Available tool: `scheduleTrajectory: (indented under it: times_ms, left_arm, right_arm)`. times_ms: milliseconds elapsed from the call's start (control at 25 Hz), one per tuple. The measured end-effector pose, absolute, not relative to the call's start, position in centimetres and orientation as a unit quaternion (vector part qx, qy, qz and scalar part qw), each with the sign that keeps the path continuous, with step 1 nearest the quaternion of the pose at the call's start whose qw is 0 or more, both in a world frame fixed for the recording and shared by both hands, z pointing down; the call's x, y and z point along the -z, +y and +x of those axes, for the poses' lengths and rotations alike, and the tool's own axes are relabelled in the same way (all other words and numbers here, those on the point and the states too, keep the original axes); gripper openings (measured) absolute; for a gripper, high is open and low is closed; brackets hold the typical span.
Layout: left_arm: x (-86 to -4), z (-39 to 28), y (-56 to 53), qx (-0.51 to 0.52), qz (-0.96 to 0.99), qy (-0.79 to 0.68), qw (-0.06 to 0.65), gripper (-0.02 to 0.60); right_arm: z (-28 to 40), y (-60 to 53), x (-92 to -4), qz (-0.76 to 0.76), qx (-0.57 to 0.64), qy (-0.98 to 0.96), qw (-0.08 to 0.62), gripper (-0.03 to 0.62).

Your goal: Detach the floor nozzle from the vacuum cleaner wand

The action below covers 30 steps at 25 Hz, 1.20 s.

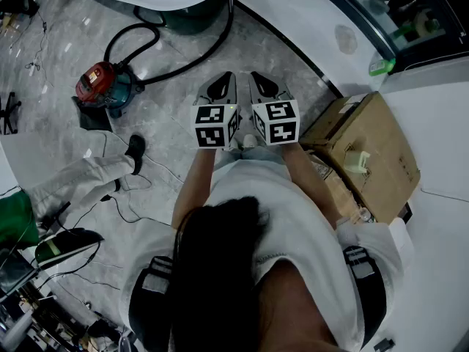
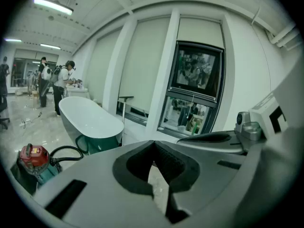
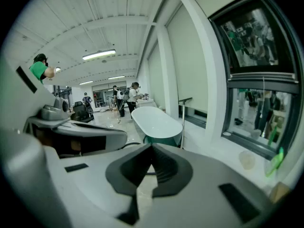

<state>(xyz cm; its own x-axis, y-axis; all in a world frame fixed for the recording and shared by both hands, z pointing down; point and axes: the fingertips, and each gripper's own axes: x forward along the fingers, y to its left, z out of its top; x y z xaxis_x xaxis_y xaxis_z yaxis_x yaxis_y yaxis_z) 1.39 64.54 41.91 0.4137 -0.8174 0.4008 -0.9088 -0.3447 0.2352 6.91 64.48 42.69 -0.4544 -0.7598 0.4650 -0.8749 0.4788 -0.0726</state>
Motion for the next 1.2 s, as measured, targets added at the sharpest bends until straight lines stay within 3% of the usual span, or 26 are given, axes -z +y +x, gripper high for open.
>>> scheduleTrajectory:
  times_ms: [1200]
  left_arm:
    - [-41.4,-2.1,62.0,-0.087,0.816,-0.529,0.217,0.005]
  right_arm:
    - [4.9,61.5,-41.8,0.531,-0.154,-0.819,0.155,0.015]
